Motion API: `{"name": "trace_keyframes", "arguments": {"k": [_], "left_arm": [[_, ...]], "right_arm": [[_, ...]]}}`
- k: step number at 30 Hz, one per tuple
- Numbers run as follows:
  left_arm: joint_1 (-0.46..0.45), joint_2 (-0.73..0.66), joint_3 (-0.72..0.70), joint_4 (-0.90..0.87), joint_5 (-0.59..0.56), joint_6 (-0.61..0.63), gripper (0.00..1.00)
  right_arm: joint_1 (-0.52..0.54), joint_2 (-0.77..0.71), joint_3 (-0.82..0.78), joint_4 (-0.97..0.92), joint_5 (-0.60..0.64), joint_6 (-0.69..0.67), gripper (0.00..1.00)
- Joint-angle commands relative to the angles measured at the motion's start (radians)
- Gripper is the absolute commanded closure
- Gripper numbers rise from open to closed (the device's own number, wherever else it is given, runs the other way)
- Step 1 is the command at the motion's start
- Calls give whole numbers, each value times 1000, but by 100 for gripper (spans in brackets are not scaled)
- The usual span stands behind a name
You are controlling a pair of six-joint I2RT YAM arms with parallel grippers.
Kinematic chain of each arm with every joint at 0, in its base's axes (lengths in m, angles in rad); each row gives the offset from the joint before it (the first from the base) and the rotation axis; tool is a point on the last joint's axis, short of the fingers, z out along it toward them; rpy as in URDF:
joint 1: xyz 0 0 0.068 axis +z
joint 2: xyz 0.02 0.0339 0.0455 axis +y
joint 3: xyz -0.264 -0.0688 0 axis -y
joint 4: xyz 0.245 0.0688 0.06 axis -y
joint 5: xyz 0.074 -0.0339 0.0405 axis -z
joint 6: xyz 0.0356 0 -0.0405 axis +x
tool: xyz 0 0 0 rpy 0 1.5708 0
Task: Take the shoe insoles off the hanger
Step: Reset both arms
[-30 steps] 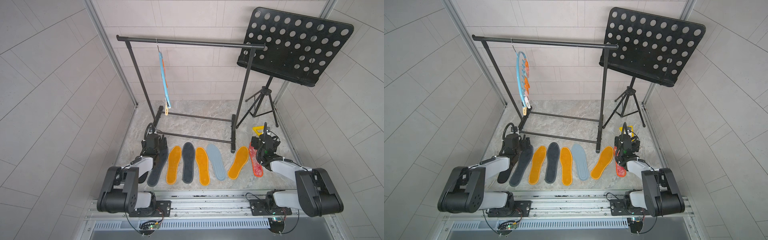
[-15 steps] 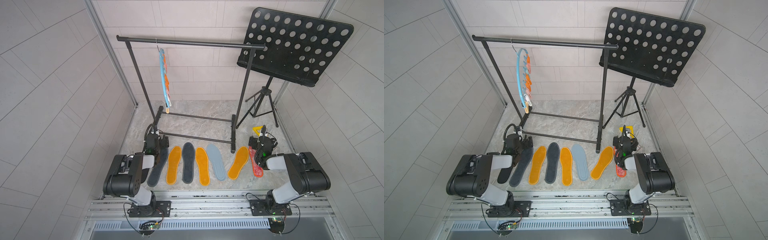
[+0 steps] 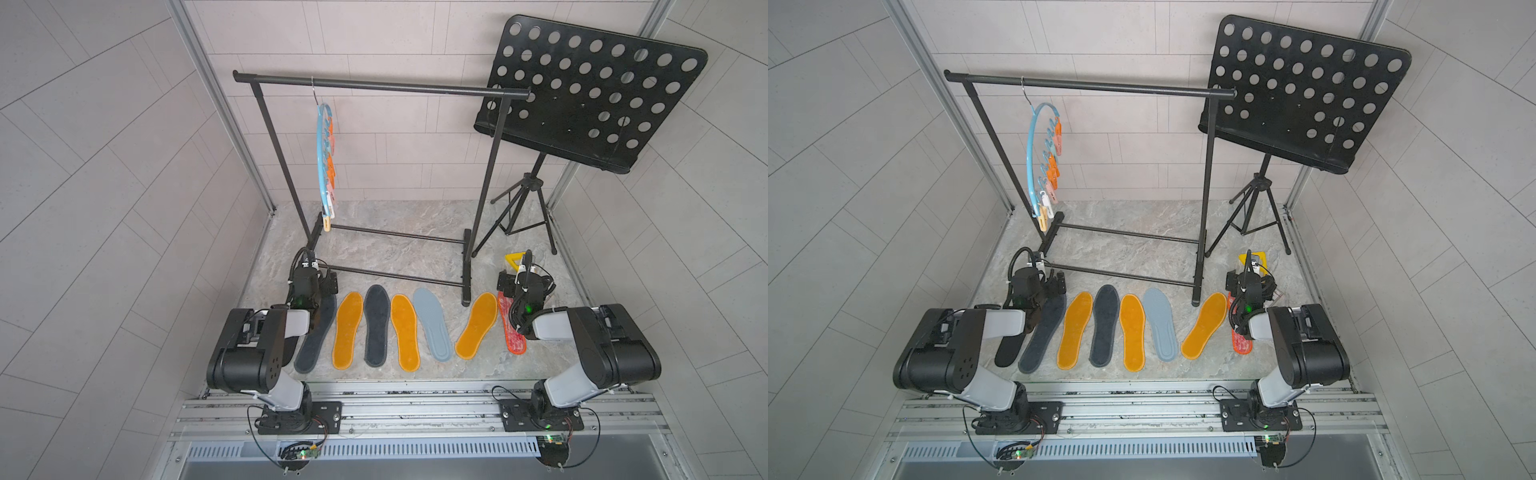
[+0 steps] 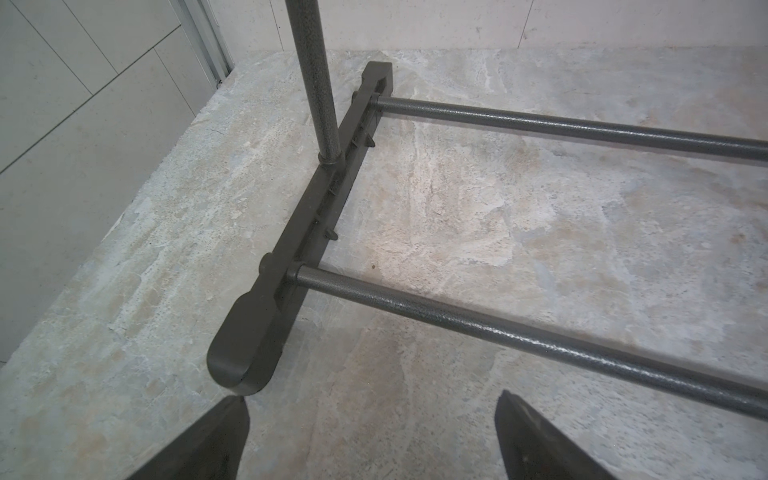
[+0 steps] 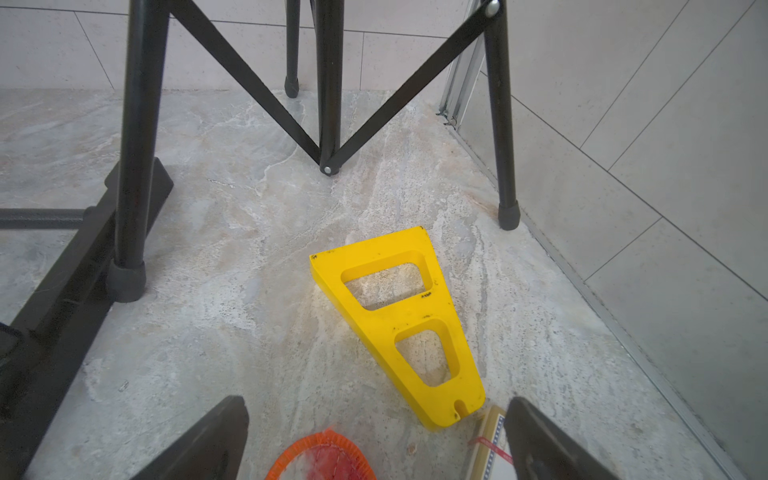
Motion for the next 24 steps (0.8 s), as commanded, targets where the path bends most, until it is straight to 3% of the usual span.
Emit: {"name": "trace_keyframes", "arguments": {"k": [1, 24], "left_arm": [[-8, -15, 3, 46, -26, 22, 0], [3, -16, 7, 38, -17, 11, 0]], "right_arm": [[5, -8, 5, 25, 8, -16, 0], [4, -9, 6, 27, 8, -16, 0]]}}
